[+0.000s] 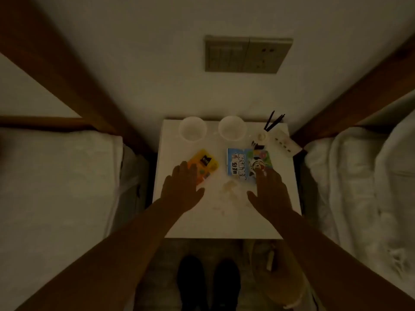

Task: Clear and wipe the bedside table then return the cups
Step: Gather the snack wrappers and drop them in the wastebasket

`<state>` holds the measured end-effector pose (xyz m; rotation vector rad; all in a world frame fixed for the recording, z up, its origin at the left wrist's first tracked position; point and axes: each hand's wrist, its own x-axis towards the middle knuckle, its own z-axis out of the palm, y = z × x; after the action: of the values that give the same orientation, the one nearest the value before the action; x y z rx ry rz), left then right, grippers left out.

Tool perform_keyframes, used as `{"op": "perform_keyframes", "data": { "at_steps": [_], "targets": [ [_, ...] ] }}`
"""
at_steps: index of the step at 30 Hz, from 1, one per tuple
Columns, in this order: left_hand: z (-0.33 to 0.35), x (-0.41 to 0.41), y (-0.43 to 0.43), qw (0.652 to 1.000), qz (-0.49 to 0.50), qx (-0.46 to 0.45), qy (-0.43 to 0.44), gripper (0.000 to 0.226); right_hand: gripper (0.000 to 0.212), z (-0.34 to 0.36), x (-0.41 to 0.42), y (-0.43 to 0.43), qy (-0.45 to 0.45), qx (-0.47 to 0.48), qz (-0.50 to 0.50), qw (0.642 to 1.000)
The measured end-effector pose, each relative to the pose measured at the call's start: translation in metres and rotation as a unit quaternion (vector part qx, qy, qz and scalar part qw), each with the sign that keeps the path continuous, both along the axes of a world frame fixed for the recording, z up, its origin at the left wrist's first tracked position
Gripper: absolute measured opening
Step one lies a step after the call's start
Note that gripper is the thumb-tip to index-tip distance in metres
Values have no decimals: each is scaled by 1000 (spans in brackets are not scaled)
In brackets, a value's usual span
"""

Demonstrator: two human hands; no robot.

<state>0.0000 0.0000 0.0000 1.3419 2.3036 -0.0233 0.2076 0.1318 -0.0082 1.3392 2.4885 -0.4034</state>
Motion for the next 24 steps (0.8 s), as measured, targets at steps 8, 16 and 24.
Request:
{"op": "perform_keyframes", "data": {
  "at_steps": [8,16,24],
  "targets": [
    [-55,11,8,999,30,-15,42,87,84,-47,-9,17,-4,35,25,999],
    [-58,6,10,991,37,76,99,49,52,-56,-11,26,8,126,48,991],
    [-53,4,9,992,43,90,74,41,58,-52,-2,34,115,106,-109,982]
  ]
}}
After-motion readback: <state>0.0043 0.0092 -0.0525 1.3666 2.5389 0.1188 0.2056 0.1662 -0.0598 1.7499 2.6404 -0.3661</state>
